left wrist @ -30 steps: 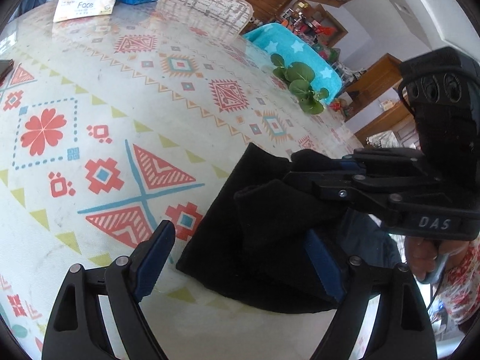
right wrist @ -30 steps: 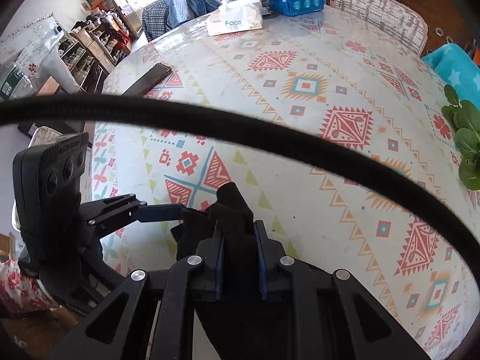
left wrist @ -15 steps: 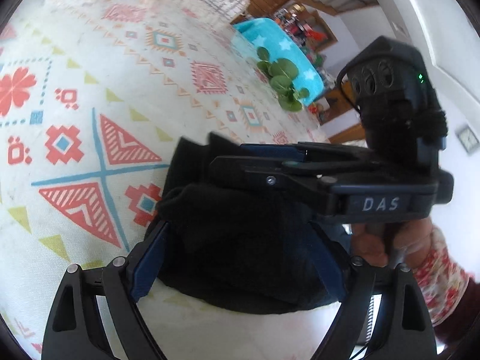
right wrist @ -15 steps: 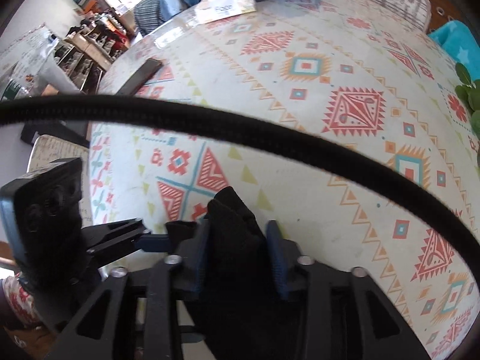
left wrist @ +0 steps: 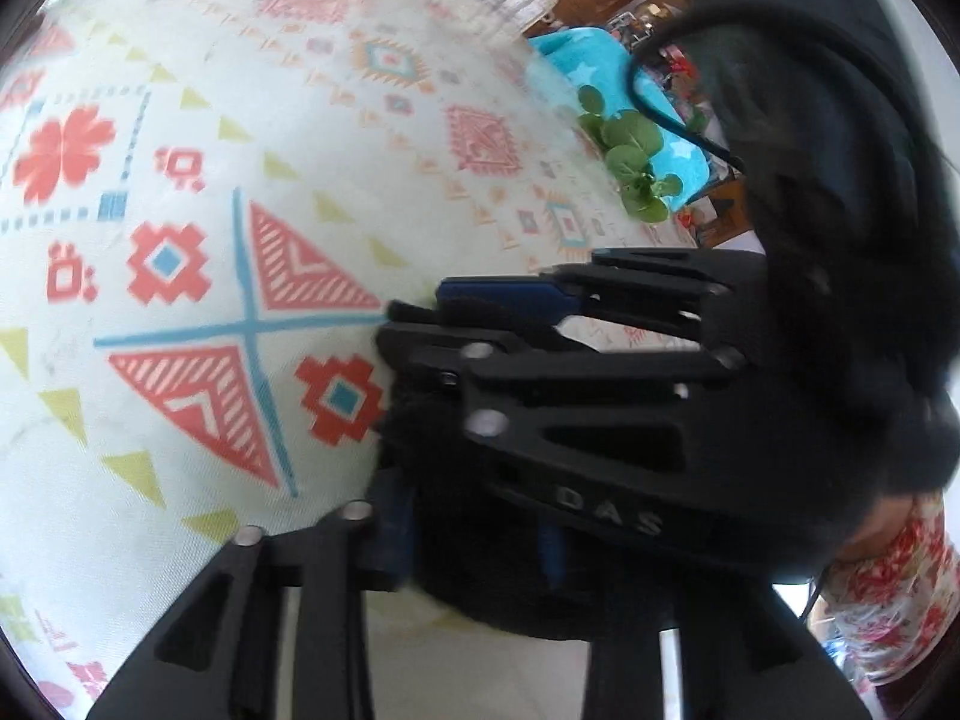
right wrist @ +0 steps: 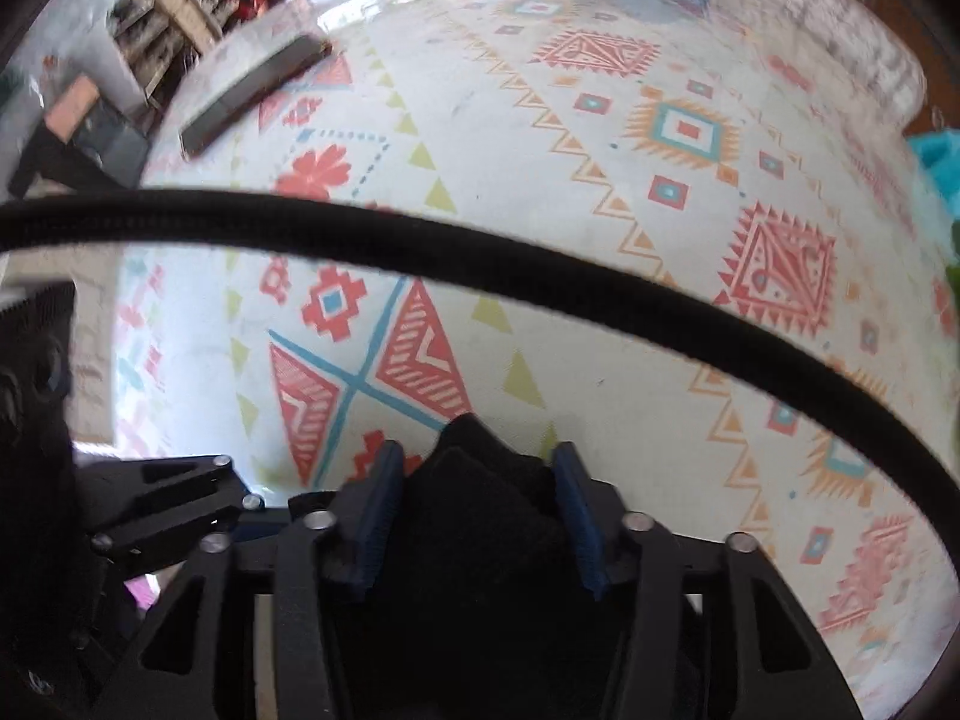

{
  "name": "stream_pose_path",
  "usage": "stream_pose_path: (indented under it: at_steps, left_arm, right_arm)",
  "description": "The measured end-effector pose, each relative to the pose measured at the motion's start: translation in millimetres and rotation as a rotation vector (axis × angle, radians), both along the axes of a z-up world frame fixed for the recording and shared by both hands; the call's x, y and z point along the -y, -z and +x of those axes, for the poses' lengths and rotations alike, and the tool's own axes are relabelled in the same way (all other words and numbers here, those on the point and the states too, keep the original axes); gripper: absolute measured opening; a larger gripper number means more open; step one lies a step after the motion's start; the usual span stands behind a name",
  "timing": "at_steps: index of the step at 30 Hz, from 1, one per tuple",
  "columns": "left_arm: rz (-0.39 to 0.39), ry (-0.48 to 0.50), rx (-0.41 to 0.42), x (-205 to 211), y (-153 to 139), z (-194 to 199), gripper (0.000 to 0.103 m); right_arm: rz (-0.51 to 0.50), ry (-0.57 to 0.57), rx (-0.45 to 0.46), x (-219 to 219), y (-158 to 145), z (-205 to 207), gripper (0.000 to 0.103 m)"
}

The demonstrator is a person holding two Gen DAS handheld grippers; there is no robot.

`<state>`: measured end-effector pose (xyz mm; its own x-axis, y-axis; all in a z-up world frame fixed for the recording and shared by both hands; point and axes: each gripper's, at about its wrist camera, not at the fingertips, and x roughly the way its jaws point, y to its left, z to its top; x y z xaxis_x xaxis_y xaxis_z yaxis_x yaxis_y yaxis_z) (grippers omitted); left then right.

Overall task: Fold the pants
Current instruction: 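Fold the held end over toward the left tool, then grasp the folded black pants bundle with both tools and lift it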

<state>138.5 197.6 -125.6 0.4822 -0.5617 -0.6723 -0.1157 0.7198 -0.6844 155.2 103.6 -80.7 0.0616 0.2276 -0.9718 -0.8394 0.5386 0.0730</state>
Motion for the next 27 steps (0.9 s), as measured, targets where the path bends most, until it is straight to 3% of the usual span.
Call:
stream_pose_path:
  at_steps: [4, 12, 17, 22, 25, 27]
  left_arm:
    - [-0.007, 0.006, 0.008, 2.3, -7.7, -6.2, 0.019]
    - [-0.053, 0.058, 0.096, 27.7, -52.6, -16.3, 0.019]
    - [-0.077, 0.155, 0.131, 74.2, -70.3, -10.9, 0.019]
    - [-0.075, 0.261, 0.131, 131.0, -72.2, -3.6, 0.02]
    - [-0.059, 0.322, 0.1, 163.4, -65.5, -3.7, 0.03]
    - [-0.05, 0.359, 0.094, 175.6, -65.1, -7.4, 0.035]
  right_arm:
    - [-0.026, -0.006, 0.025, 1.0, -1.5, -6.9, 0.023]
    - [0.12, 0.109, 0.018, 52.9, -53.1, -10.0, 0.022]
    - [0.144, 0.188, 0.053, 100.2, -80.9, -18.5, 0.022]
    - [0.147, 0.317, 0.055, 164.9, -88.7, -23.3, 0.022]
    - [0.161, 0.404, 0.047, 210.2, -84.2, -26.5, 0.029]
    - [0.173, 0.499, 0.042, 246.3, -78.1, -28.8, 0.048]
